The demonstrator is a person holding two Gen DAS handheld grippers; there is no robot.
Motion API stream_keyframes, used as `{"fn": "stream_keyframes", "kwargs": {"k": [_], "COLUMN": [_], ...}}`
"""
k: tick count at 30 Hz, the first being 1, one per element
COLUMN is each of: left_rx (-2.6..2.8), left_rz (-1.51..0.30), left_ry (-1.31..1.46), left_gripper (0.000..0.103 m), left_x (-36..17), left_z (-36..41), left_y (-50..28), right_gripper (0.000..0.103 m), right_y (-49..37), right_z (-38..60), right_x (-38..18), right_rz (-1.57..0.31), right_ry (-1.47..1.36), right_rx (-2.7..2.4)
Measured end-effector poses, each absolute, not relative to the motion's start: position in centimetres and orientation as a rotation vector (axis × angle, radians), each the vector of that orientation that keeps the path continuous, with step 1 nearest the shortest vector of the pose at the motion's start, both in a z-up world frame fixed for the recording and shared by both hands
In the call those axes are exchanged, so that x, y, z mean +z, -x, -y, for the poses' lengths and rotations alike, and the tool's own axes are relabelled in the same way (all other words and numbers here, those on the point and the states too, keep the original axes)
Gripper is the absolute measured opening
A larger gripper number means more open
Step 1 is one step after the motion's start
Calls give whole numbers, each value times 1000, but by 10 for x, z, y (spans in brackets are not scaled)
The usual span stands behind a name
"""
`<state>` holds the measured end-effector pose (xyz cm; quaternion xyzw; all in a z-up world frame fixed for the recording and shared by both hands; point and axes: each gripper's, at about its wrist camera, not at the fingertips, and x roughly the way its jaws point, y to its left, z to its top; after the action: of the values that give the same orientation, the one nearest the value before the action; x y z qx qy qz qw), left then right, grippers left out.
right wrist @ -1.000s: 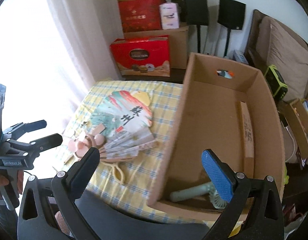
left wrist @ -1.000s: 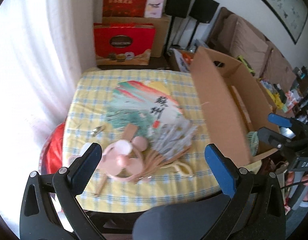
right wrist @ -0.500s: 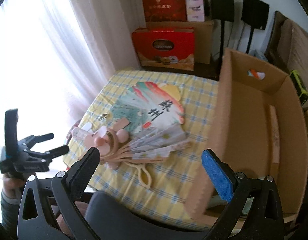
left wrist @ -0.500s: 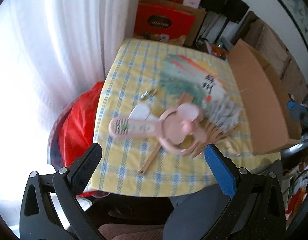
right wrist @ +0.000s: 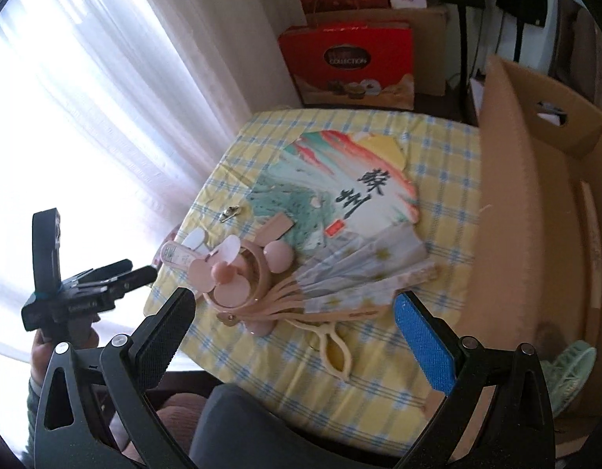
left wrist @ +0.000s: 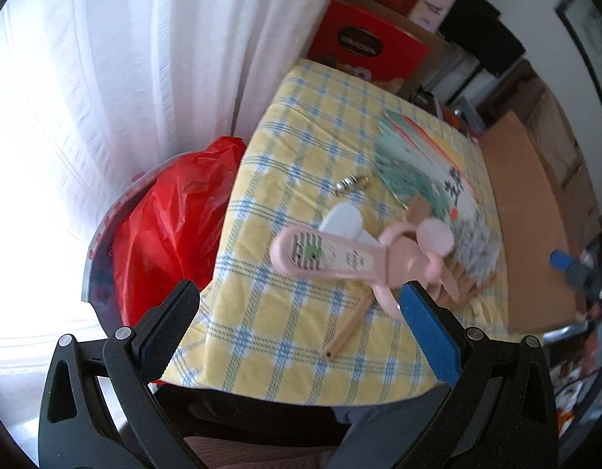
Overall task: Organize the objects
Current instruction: 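Withdraw the right tool from the box toward the pink mouse-ear fan, then grasp the pink mouse-ear handheld fan with the right gripper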
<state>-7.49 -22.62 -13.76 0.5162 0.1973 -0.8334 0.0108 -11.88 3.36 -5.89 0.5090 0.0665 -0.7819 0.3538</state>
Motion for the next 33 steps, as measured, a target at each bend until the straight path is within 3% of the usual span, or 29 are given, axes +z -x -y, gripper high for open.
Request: {"fn": "stream_keyframes", "kwargs": {"k": [11,18,21,33], "left_rx": [-2562,-2543,-2544,-2549], "left_rz": [-807,-834,-843,-846], "left_ry": [-1642,-1671,-1674,-1716], "left_gripper": [94,89,89,87], "left_x": [-153,-163,-164,-174], "left_z": [238,237,238,230], "left_y": [97,108,111,118], "right_gripper": [55,48,38,36], "right_y": [137,149,152,150], "right_z": [-4,17,26,39], "right_x": [-102,-121,-125,-142], "right_rz": [-185,-179,-200,-236], "right_ry": [-1440,-1477,-1484,-1508], "right_rx": [-1952,-1916,-1904,-1875]}}
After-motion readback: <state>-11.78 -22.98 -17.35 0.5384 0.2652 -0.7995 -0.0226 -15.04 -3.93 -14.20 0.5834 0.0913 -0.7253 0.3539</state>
